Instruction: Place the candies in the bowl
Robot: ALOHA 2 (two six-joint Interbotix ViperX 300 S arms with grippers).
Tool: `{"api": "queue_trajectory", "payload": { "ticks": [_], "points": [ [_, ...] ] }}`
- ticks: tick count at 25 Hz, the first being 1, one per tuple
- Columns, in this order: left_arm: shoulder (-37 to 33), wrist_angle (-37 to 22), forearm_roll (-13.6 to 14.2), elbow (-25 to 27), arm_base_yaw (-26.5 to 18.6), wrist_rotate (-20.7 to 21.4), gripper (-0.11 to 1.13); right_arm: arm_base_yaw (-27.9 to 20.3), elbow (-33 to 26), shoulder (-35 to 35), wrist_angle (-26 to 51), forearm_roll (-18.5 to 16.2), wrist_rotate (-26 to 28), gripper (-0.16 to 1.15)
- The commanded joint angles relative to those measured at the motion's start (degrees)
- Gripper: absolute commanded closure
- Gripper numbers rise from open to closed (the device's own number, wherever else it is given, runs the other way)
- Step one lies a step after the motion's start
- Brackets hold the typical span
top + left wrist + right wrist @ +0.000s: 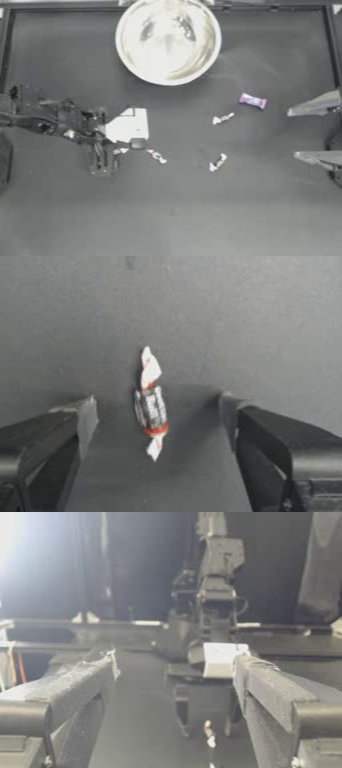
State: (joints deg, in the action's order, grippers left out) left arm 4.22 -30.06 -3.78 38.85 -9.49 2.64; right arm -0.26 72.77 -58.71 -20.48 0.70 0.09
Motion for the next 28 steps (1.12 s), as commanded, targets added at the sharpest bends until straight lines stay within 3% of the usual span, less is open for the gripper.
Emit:
{"api": "queue_trajectory", "payload": {
  "ticks": [1,4,6,11,13,22,28],
  "points": [
    [0.1,0.1,-0.1,-1.2,-0.1,0.0,0.0,0.0,-1.2,0.6,-0.3,0.0,-0.2,0.0],
    [0.4,0.0,-0.1,-1.4,-0.1,-0.1,0.08,0.0,-1.2,0.6,-0.3,0.0,-0.2,0.0],
    [0.2,-0.1,-0.2,-1.4,-0.2,-0.2,0.21,0.0,-1.3,0.6,-0.3,0.0,-0.1,0.0],
    [0.4,-3.0,-0.2,-1.6,-0.1,0.0,0.86,0.0,-1.4,0.6,-0.3,-0.1,-0.2,0.0],
    [0.2,-3.7,-0.1,-1.6,0.4,0.4,1.0,-0.1,-1.4,0.6,-0.2,-0.1,-0.2,0.0],
    [-4.0,-4.2,0.2,-3.5,1.1,0.7,0.94,0.0,-1.5,0.6,-0.2,0.0,-0.2,0.0],
    [-12.1,-4.2,3.7,-6.3,-1.1,2.7,0.94,0.0,-1.5,0.6,-0.2,-0.1,-0.3,0.0]
  ]
}}
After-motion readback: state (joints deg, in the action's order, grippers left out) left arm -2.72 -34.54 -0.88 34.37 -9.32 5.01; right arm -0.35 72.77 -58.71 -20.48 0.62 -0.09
